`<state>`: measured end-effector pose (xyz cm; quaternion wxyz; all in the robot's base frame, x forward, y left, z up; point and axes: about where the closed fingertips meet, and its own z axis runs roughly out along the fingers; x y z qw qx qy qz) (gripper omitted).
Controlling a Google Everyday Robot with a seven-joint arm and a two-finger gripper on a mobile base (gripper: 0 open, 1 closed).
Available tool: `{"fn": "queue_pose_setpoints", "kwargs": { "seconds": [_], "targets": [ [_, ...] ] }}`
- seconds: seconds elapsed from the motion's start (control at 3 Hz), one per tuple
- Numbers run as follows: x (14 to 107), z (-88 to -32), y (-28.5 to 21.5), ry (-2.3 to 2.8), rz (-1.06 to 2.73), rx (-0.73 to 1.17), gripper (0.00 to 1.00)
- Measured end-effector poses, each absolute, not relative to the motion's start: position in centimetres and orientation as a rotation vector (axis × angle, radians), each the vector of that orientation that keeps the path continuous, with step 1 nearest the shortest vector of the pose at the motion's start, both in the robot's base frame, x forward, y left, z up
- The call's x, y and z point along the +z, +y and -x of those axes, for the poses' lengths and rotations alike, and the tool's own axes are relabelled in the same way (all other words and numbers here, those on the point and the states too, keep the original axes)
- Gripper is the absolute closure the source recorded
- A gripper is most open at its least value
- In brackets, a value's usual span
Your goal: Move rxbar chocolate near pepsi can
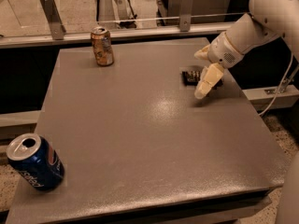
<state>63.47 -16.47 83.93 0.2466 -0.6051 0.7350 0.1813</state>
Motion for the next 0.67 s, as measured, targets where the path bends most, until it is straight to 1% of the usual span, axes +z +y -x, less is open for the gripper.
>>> {"fn": "queue_pose_setpoints", "kwargs": {
  "seconds": [0.33,0.67],
  "targets": [
    [82.86,-63.63,-17.02,2.036,1.655,0.478,0.18],
    [82.31,-63.64,-17.43,2.050,1.652,0.477,0.41]
  ]
}}
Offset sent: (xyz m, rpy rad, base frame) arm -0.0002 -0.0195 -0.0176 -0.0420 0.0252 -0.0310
